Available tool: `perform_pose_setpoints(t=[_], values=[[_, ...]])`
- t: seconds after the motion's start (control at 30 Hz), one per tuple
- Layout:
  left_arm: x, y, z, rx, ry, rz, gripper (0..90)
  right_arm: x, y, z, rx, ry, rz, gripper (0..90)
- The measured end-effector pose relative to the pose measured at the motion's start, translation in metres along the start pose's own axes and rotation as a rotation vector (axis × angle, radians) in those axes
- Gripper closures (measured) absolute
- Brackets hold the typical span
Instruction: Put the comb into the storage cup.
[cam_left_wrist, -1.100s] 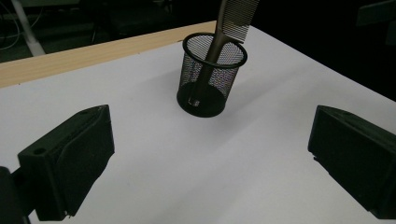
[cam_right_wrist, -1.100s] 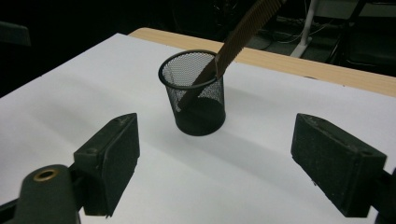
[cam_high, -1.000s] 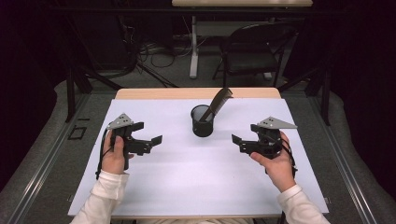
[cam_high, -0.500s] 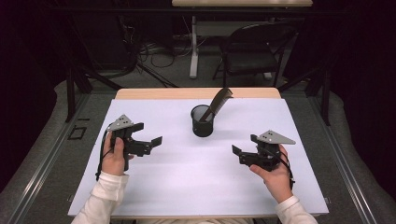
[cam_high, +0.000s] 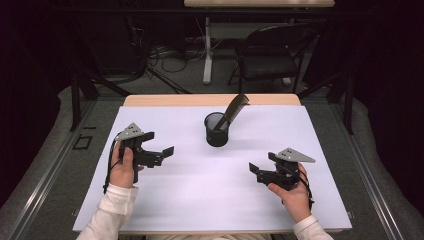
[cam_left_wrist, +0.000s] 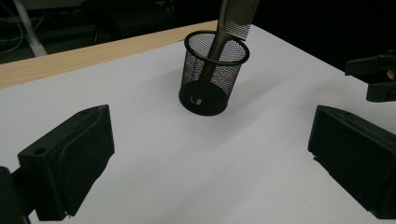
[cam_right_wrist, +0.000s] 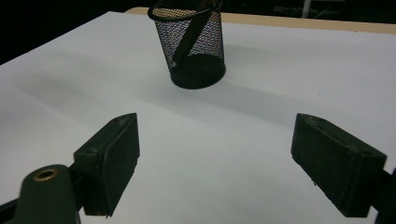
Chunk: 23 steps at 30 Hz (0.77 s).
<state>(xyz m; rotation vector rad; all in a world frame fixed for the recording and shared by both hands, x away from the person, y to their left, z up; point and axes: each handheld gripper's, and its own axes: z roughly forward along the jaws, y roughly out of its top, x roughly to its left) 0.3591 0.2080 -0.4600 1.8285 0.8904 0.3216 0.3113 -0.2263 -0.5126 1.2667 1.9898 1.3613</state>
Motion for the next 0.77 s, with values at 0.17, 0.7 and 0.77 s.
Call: perform_pose_setpoints(t=[0.17,0.7,0.77], values=[[0.000,0.000,0.000,0.000,0.002,0.003,0.7,-0.001,-0.007,0.002,-0.004,-0.003,0.007,15.7],[0.000,-0.001,0.001,0.005,0.006,0.007,0.7,-0.004,-0.016,0.002,-0.006,-0.023,0.016,15.6],[0.001,-0.001,0.001,0.003,0.007,0.002,0.7,-0.005,-0.016,0.002,-0.006,-0.025,0.016,15.6]])
